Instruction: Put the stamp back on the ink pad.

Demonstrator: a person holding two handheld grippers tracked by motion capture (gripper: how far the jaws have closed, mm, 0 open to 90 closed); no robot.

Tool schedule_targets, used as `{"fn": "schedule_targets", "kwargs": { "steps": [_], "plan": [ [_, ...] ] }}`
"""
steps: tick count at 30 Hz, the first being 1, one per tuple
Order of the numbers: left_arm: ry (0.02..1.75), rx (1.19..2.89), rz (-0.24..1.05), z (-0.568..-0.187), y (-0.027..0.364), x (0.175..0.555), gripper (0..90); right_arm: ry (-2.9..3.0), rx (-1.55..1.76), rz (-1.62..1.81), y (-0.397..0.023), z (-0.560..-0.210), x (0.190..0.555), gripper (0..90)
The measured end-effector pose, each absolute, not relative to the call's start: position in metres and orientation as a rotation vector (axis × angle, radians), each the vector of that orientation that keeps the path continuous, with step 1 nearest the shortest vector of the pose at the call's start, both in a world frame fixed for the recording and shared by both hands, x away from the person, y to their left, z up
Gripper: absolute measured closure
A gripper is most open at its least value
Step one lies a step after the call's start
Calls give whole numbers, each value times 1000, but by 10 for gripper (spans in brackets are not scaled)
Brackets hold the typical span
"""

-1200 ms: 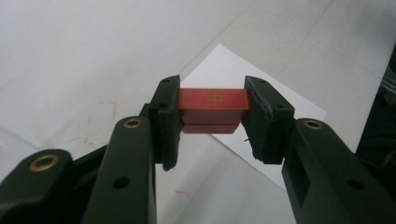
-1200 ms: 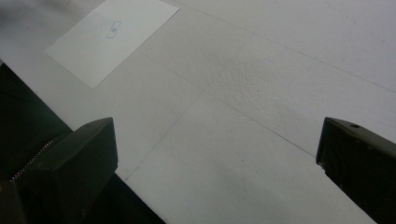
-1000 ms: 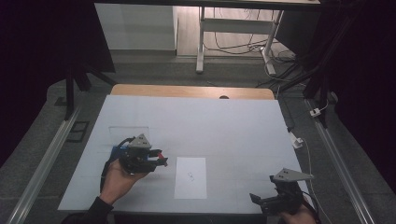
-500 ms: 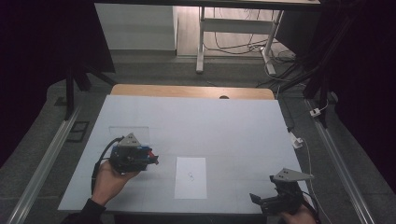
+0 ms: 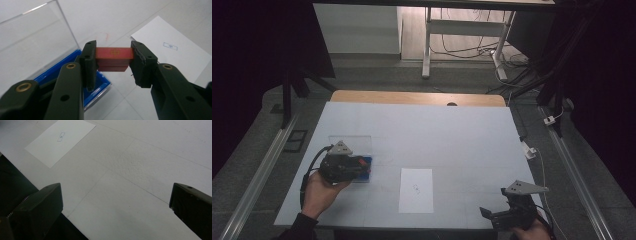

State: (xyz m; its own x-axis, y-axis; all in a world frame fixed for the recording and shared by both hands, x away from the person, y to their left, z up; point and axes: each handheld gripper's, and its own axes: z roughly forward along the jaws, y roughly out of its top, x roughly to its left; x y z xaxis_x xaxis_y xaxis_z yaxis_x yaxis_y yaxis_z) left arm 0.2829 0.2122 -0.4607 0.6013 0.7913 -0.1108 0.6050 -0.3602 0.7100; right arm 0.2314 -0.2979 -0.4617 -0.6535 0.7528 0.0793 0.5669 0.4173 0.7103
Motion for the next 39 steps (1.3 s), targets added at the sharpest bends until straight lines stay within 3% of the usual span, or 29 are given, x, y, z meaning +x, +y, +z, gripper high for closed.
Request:
{"fn": "schedule_targets", "kwargs": {
  "steps": [39],
  "plan": [
    [1299, 2078, 411, -483, 250, 302, 583, 2428, 1142, 1054, -297, -462, 231, 0]
  ]
}}
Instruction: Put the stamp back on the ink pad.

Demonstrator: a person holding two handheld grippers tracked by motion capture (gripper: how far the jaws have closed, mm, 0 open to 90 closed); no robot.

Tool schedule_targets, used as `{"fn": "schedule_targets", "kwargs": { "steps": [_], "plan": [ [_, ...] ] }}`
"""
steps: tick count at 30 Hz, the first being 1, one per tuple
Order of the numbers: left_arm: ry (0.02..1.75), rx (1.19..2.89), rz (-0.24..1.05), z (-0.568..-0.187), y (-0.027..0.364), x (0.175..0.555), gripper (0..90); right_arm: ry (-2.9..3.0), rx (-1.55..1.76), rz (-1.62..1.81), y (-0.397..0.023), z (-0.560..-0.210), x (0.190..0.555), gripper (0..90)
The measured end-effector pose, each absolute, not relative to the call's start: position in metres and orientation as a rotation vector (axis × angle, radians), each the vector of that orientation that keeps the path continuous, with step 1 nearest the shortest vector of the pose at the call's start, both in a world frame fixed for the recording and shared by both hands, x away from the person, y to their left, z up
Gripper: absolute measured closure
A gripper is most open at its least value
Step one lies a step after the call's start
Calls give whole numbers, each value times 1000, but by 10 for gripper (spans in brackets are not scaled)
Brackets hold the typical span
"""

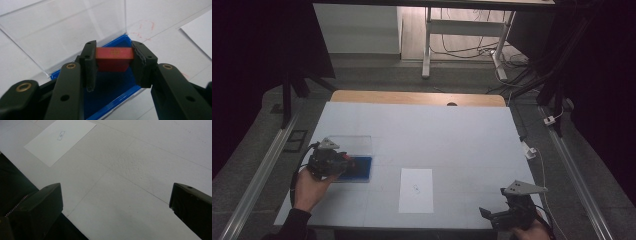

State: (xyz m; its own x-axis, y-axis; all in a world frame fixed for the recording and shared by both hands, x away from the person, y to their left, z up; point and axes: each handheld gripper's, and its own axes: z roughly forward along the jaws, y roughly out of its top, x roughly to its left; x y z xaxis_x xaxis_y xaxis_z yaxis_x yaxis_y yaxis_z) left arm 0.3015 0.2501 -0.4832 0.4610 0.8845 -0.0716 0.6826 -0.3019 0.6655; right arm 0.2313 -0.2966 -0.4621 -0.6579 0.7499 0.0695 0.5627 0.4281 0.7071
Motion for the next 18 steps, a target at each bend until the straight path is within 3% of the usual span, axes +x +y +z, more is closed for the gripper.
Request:
{"fn": "schedule_targets", "kwargs": {
  "steps": [18],
  "plan": [
    [1296, 2156, 387, -500, 251, 309, 581, 2430, 1143, 1053, -296, -462, 231, 0]
  ]
}}
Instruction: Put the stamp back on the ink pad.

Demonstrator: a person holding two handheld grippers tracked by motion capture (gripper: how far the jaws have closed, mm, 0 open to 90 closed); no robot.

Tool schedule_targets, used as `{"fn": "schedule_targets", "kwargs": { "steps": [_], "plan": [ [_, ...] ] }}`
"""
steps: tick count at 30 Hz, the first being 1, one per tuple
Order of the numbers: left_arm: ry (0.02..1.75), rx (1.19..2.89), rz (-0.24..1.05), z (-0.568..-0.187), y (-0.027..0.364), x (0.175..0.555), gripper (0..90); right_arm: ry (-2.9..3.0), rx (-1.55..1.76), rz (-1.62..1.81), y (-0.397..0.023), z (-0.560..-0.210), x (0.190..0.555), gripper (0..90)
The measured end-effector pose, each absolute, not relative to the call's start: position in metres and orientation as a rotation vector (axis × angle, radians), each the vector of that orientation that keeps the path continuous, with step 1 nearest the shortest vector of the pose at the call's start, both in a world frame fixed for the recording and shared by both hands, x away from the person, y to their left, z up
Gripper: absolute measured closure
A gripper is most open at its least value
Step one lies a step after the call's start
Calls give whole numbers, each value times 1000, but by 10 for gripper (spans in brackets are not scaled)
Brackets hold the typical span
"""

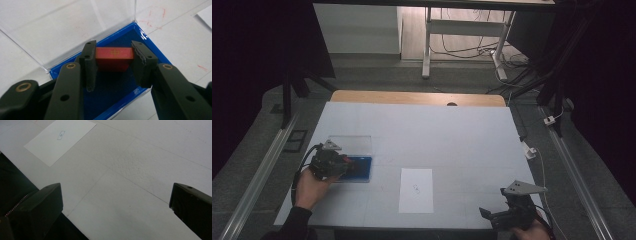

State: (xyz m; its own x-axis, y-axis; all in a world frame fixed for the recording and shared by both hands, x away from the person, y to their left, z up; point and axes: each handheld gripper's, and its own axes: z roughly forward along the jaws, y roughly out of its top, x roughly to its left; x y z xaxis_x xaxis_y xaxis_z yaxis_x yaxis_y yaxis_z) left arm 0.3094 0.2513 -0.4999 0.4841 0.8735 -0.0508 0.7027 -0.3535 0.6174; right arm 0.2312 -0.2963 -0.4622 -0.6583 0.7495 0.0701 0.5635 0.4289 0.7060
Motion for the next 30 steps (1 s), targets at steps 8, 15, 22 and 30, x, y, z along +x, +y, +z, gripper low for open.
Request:
{"fn": "schedule_targets", "kwargs": {
  "steps": [8, 15, 22, 30],
  "plan": [
    [1295, 2157, 392, -500, 251, 309, 574, 2430, 1142, 1054, -296, -462, 231, 0],
    [1294, 2138, 401, -499, 250, 309, 494, 2431, 1142, 1054, -296, -462, 231, 0],
    [1262, 2089, 412, -493, 250, 305, 338, 2429, 1144, 1054, -296, -462, 231, 0],
    [1218, 2077, 422, -489, 241, 303, 76, 2428, 1143, 1055, -296, -462, 231, 0]
  ]
}}
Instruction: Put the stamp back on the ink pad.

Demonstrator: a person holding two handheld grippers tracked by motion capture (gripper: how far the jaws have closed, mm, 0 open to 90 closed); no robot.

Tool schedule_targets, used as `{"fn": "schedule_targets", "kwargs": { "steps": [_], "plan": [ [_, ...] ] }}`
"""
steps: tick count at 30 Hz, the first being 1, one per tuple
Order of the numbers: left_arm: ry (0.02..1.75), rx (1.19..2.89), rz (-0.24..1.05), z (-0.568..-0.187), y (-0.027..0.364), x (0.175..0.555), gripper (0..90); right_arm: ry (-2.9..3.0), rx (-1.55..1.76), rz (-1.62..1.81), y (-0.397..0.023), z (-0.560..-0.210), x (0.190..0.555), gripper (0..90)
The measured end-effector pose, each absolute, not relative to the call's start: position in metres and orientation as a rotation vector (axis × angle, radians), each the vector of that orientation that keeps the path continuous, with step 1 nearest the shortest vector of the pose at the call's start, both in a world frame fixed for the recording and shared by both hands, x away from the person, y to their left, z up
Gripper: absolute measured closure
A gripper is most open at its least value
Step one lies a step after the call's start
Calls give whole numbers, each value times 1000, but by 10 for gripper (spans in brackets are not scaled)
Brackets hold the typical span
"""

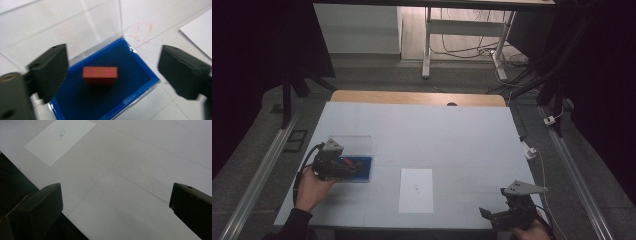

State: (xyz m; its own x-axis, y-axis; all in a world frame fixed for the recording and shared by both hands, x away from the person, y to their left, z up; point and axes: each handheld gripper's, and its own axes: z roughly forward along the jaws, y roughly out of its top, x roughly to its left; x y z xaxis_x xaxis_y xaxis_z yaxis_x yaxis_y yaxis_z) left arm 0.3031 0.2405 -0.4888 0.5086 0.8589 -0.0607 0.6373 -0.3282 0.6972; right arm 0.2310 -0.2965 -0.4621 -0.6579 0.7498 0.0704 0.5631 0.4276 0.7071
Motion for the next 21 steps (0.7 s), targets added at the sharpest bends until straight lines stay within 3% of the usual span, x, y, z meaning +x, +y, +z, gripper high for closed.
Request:
{"fn": "schedule_targets", "kwargs": {
  "steps": [9, 21],
  "plan": [
    [1175, 2014, 314, -482, 234, 300, 7, 2428, 1142, 1056, -296, -462, 231, 0],
    [1071, 1931, 201, -473, 234, 294, 0, 2428, 1143, 1053, -296, -462, 231, 0]
  ]
}}
